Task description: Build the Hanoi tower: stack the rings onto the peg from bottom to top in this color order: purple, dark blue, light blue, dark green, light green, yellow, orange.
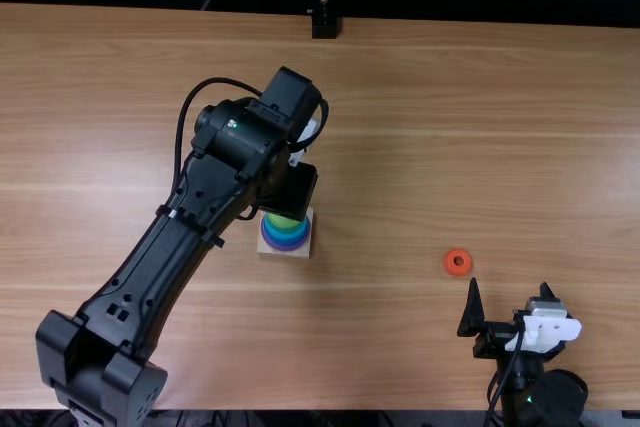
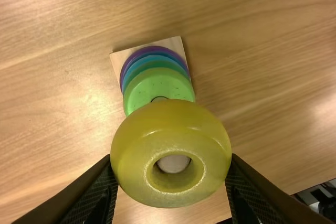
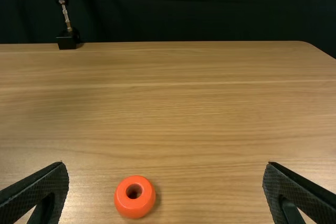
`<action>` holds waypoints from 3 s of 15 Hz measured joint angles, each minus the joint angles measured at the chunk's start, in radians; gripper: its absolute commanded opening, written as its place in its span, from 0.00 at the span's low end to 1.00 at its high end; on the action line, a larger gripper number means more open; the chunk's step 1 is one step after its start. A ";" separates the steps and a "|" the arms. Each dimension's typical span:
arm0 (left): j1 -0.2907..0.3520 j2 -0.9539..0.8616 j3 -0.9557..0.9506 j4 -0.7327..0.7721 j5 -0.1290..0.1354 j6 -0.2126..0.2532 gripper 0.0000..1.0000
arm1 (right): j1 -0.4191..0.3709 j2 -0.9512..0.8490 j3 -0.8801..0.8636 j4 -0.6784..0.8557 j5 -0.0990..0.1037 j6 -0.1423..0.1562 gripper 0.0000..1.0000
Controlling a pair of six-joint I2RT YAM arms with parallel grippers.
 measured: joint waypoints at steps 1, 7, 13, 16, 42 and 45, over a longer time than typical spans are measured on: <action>0.000 0.002 0.000 0.001 0.000 0.000 0.30 | 0.000 0.000 0.000 0.000 0.000 0.000 1.00; 0.000 0.007 0.000 -0.006 0.000 -0.001 1.00 | 0.000 0.000 0.000 0.000 0.000 0.000 1.00; 0.015 0.006 0.000 0.104 0.000 0.000 1.00 | 0.000 0.000 0.000 0.000 0.000 0.000 1.00; 0.101 -0.044 -0.029 0.314 0.003 -0.002 1.00 | 0.000 0.000 0.000 0.000 0.000 0.000 1.00; 0.461 -1.870 -1.889 1.164 -0.064 0.159 1.00 | 0.000 0.000 0.000 -0.001 0.000 0.000 1.00; 0.461 -1.920 -1.887 1.136 -0.065 0.159 1.00 | 0.000 0.000 0.000 -0.001 0.000 0.000 1.00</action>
